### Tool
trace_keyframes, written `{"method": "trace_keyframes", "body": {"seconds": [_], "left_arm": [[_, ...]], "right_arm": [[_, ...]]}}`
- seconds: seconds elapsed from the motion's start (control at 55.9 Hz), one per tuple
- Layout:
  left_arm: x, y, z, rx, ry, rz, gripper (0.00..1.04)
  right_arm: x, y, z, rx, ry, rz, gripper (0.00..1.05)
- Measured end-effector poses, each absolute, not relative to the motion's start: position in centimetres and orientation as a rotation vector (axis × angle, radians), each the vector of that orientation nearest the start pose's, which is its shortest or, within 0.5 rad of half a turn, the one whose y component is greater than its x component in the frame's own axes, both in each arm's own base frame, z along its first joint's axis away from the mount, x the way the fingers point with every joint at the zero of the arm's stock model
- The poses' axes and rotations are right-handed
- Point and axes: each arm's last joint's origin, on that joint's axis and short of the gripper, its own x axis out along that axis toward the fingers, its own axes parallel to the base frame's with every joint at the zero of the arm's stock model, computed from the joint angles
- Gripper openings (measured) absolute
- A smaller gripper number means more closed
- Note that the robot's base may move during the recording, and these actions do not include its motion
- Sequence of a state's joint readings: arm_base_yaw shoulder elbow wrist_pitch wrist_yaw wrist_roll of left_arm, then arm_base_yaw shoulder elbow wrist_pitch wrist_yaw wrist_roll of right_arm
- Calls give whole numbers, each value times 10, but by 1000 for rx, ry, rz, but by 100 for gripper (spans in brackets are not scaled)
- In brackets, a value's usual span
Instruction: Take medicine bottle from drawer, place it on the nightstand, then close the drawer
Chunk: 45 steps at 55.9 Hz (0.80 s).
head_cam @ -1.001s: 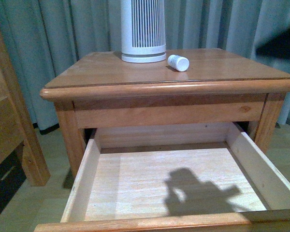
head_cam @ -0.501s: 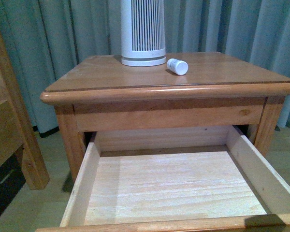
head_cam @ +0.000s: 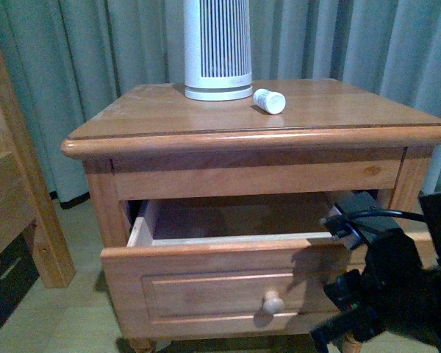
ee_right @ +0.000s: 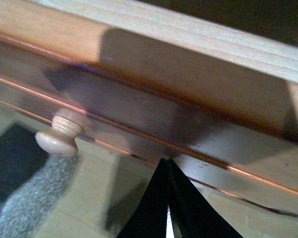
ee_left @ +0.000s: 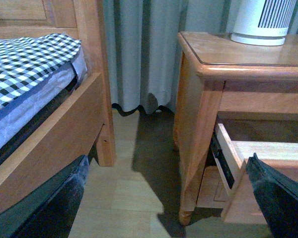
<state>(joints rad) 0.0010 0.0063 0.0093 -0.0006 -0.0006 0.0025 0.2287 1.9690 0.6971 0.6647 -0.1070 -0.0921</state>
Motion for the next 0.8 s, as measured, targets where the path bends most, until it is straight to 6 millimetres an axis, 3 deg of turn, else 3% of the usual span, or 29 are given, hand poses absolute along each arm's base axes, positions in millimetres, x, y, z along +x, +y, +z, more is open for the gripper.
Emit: {"method": "trace_keyframes", "body": {"seconds": [0.197, 0.376, 0.644, 0.733, 0.805], "left_arm": [[98, 0, 166, 2, -2, 2, 98], [98, 0, 166, 2, -2, 2, 98], [98, 0, 166, 2, -2, 2, 98], [98, 0, 166, 2, -2, 2, 98], [98, 0, 166, 2, -2, 2, 98]], "right_arm": [[377, 74, 72, -164, 576, 296, 3], [406, 70, 75, -176, 549, 270, 3], [404, 74, 82, -149, 519, 299, 3], [393, 77, 101, -109, 483, 320, 3], [380, 79, 128, -56, 437, 333, 3]]}}
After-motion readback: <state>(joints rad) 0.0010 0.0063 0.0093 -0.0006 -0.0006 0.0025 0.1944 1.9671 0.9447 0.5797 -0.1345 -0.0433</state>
